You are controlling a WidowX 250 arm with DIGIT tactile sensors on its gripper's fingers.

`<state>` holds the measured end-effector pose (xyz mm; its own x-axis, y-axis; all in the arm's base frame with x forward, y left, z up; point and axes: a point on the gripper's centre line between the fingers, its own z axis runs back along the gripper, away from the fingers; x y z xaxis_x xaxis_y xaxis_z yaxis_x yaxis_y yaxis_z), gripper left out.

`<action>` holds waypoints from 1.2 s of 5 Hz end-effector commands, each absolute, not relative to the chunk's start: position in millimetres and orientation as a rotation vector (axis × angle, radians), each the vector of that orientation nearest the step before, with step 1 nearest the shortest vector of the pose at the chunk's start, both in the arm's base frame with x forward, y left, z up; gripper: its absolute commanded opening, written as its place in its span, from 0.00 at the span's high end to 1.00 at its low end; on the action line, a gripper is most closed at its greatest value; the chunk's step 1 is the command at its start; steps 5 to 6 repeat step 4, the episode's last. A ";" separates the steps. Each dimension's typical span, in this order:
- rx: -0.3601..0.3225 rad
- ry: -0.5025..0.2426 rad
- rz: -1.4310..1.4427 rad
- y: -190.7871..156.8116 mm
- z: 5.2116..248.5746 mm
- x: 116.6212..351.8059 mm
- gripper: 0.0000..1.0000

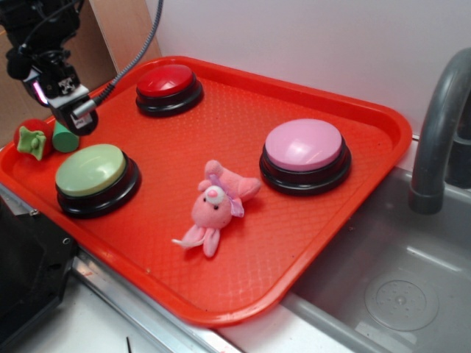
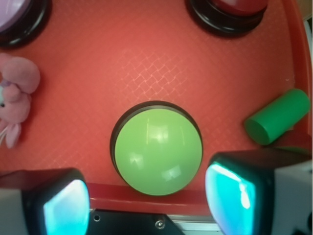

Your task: Push the green button.

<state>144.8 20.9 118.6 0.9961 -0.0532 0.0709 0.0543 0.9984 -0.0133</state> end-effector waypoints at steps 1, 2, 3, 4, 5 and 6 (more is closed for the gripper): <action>-0.005 -0.122 -0.057 21.3 140.1 152.2 0.00; 0.004 -0.136 -0.058 21.0 147.4 153.6 0.00; -0.027 -0.153 -0.051 22.2 149.6 153.0 0.00; -0.012 -0.167 -0.044 24.0 153.7 150.5 0.00; -0.012 -0.167 -0.044 24.0 153.7 150.5 0.00; -0.012 -0.167 -0.044 24.0 153.7 150.5 0.00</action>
